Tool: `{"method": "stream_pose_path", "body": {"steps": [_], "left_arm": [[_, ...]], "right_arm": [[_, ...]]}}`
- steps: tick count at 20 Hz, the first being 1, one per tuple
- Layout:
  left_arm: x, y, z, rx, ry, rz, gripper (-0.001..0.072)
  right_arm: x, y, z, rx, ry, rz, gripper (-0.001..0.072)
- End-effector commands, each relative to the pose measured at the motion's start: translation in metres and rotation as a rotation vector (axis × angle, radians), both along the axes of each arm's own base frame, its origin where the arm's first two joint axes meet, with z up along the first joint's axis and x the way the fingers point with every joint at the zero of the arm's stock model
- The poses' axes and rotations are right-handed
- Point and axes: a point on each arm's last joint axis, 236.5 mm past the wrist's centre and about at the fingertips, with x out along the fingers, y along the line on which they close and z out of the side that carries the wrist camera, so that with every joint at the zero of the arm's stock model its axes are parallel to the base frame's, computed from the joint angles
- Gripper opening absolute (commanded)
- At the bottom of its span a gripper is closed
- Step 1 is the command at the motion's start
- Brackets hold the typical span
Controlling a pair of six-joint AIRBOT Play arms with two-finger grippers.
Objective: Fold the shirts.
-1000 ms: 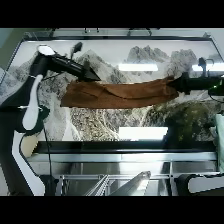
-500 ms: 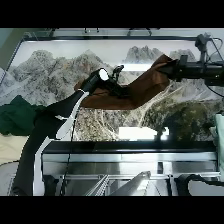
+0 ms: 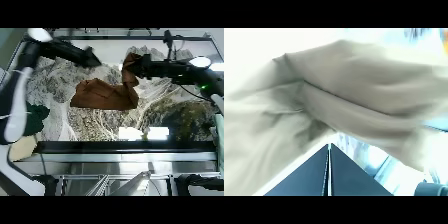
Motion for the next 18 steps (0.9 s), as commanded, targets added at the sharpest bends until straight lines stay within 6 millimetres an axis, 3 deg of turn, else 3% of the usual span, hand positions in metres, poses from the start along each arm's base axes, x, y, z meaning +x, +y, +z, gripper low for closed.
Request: {"method": "stream_pose_path", "body": {"steps": [1, 2, 4, 5, 6, 7, 8, 9, 12, 15, 18], "left_arm": [[-0.026, 0.108, 0.079, 0.002, -0.097, 0.145, 0.0012], [-0.031, 0.13, 0.085, 0.003, -0.104, 0.197, 0.0013], [-0.044, 0.152, 0.08, 0.013, -0.094, 0.244, 0.002], [-0.051, 0.16, 0.071, 0.012, -0.076, 0.265, 0.002], [-0.055, 0.164, 0.063, 0.011, -0.069, 0.279, 0.002], [-0.058, 0.166, 0.053, 0.007, -0.055, 0.3, 0.002], [-0.061, 0.168, 0.044, 0.002, -0.037, 0.314, 0.002], [-0.066, 0.167, 0.035, 0.0, -0.021, 0.314, 0.002], [-0.08, 0.161, 0.014, -0.005, 0.023, 0.298, 0.002], [-0.09, 0.157, -0.004, -0.006, 0.046, 0.291, 0.002], [-0.1, 0.153, -0.018, -0.014, 0.074, 0.286, 0.002]], "right_arm": [[0.023, 0.072, -0.022, -0.071, -0.102, -0.088, 0.0017], [0.021, 0.108, -0.035, -0.078, -0.112, -0.038, 0.0017], [0.006, 0.179, -0.064, -0.069, -0.108, 0.094, 0.004], [-0.007, 0.209, -0.075, -0.052, -0.102, 0.177, 0.0325], [-0.021, 0.232, -0.082, -0.025, -0.091, 0.255, 0.0555], [-0.028, 0.24, -0.085, -0.006, -0.061, 0.299, 0.0516], [-0.03, 0.236, -0.086, 0.006, -0.026, 0.32, 0.0204], [-0.026, 0.225, -0.085, 0.002, -0.019, 0.333, 0.0028], [-0.005, 0.169, -0.07, 0.013, 0.078, 0.346, 0.0017], [-0.001, 0.101, -0.055, -0.024, 0.157, 0.374, 0.0016], [0.0, 0.029, -0.056, -0.159, 0.198, 0.299, 0.0016]]}}
